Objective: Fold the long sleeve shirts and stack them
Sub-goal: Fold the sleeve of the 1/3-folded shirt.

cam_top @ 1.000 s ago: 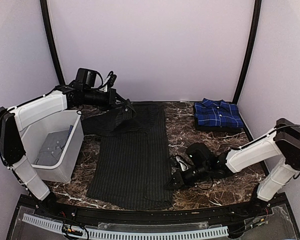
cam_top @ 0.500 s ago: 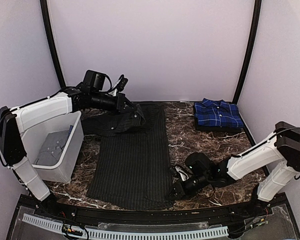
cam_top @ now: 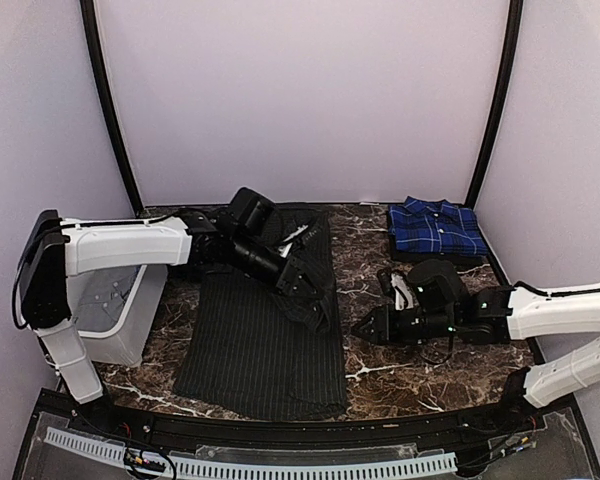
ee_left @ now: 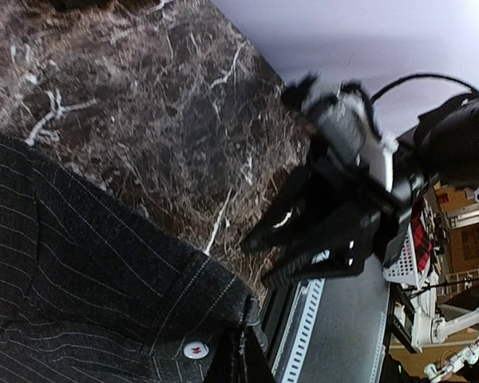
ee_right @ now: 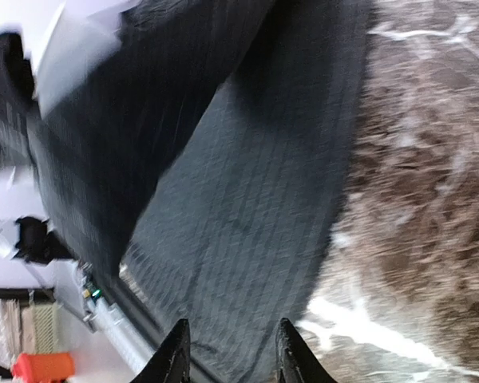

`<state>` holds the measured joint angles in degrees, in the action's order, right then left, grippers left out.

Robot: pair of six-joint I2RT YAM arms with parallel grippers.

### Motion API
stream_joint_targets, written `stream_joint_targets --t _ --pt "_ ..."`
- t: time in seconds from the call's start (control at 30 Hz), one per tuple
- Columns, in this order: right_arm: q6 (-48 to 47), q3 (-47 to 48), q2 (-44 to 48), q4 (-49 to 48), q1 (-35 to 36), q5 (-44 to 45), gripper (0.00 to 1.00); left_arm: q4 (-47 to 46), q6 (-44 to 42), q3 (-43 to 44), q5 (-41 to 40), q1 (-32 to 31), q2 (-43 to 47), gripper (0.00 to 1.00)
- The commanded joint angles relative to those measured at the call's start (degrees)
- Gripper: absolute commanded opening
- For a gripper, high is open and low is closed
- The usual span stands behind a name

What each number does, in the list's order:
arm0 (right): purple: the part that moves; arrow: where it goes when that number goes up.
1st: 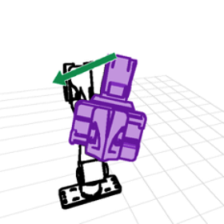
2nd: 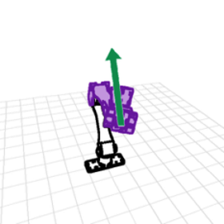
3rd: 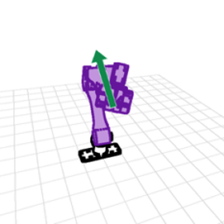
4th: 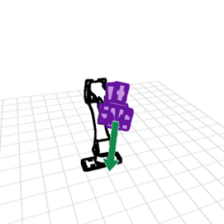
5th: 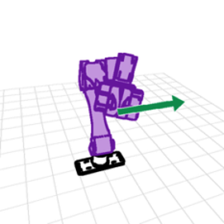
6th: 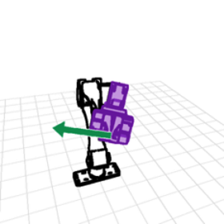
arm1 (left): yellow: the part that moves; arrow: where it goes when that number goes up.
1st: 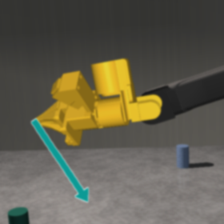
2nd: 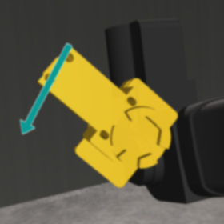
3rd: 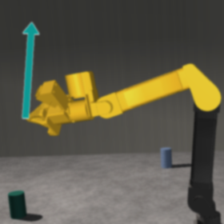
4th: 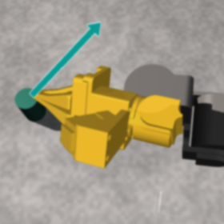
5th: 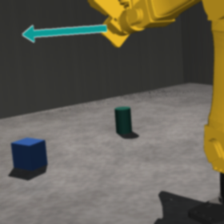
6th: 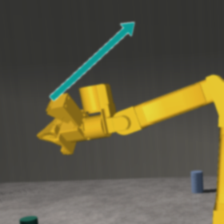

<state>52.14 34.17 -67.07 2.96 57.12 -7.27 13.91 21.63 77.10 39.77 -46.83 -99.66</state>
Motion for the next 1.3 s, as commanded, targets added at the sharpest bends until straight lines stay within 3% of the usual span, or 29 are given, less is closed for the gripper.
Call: stream_joint_targets --t 0.0,0.5,0.73,0.87,1.0,1.27 --pt "-2.39 0.86 -0.16 5.54 -2.15 5.38 0.34 3.56 -3.56 -1.01 1.72 -2.80 -3.18 0.00" --pt "-3.99 0.81 -5.87 2.36 -2.28 4.12 0.36 16.09 -9.81 3.00 1.94 -9.41 -11.63 0.00" --pt "-4.66 1.26 -7.60 1.65 -2.41 3.26 0.36 18.02 -10.90 4.99 1.50 -9.73 -13.05 0.14" --pt "-5.13 1.81 -8.29 1.69 -2.37 3.48 0.36 18.81 -11.18 5.41 -0.10 -9.70 -12.62 0.36" --pt "-6.13 3.75 -9.70 1.21 -2.37 3.02 0.37 17.11 -8.85 4.89 -2.87 -9.30 -10.40 0.46" --pt "-8.08 10.24 -18.79 -4.69 -1.49 -3.06 0.32 9.19 1.54 4.00 -12.78 2.29 -8.09 0.36"
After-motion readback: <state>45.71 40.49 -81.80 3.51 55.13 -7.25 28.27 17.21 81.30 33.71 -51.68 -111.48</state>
